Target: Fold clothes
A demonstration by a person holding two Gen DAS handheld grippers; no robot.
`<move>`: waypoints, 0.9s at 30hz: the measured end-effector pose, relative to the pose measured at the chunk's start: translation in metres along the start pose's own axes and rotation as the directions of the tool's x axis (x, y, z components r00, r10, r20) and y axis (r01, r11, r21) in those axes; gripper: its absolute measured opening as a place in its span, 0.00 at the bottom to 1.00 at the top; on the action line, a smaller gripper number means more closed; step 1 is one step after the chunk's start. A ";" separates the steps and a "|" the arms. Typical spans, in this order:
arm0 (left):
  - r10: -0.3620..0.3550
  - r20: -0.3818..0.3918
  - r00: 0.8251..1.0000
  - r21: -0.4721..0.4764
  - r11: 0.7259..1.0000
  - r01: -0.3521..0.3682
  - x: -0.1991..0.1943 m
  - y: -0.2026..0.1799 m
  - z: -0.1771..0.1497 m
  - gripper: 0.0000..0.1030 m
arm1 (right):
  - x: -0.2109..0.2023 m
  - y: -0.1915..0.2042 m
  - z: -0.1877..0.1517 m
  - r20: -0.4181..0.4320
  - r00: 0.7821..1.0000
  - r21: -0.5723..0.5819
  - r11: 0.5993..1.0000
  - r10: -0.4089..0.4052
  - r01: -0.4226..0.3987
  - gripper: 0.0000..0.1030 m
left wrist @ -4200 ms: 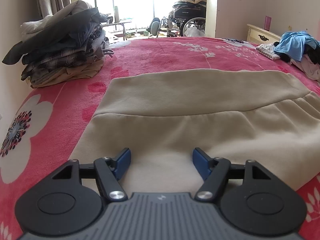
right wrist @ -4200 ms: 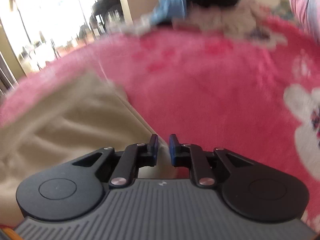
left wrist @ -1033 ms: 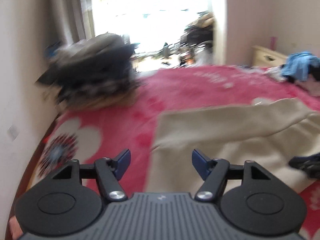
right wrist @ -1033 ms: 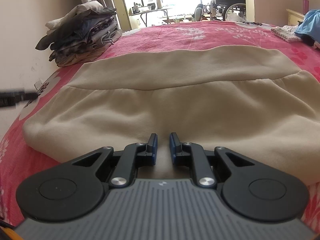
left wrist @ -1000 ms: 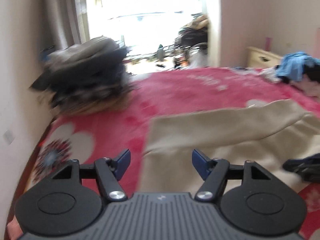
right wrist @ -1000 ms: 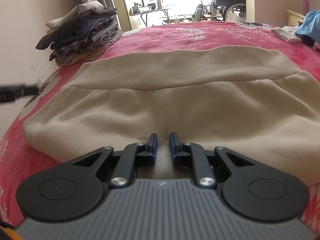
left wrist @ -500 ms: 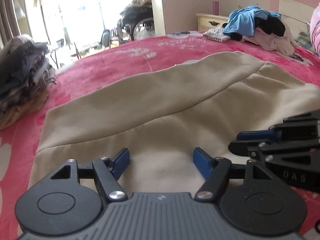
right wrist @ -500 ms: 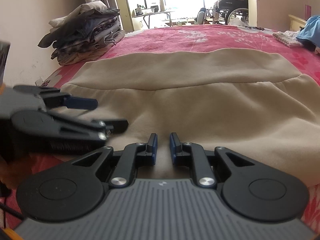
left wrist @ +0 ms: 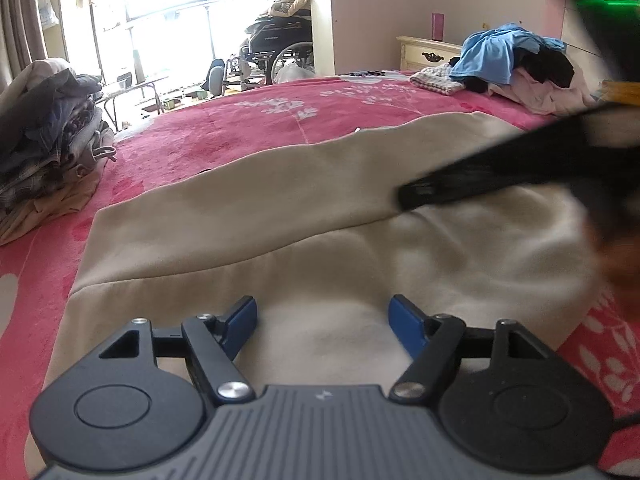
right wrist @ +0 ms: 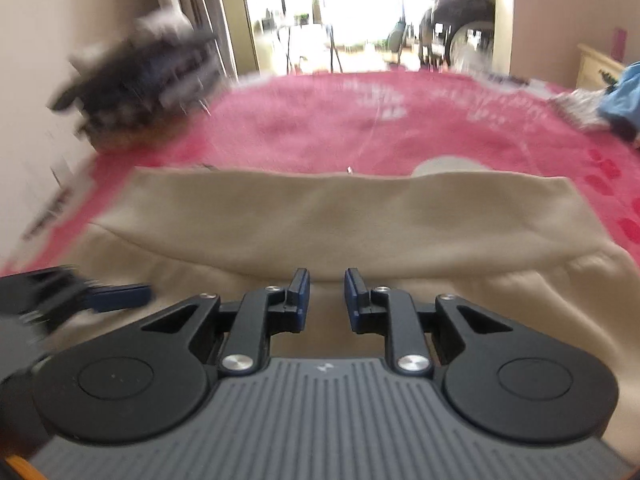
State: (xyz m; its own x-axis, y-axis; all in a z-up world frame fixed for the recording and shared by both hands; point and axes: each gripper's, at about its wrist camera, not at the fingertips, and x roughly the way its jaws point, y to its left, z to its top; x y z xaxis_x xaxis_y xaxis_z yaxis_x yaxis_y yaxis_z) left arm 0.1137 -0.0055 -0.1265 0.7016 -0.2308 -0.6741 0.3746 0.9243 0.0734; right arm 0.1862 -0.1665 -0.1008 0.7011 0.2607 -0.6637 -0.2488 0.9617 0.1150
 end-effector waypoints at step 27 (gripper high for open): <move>-0.032 -0.003 0.999 -0.034 0.999 0.031 0.004 0.010 0.002 0.75 | 0.001 -0.016 0.001 -0.050 0.999 0.107 0.994 -0.011 0.016 0.20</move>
State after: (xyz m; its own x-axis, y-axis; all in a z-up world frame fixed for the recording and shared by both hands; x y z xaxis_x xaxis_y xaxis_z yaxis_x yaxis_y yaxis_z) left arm 0.1214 0.0019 -0.1276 0.6875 -0.2589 -0.6784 0.3754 0.9265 0.0270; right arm 0.1912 -0.1815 -0.1028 0.6698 0.2457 -0.7007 -0.1648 0.9693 0.1824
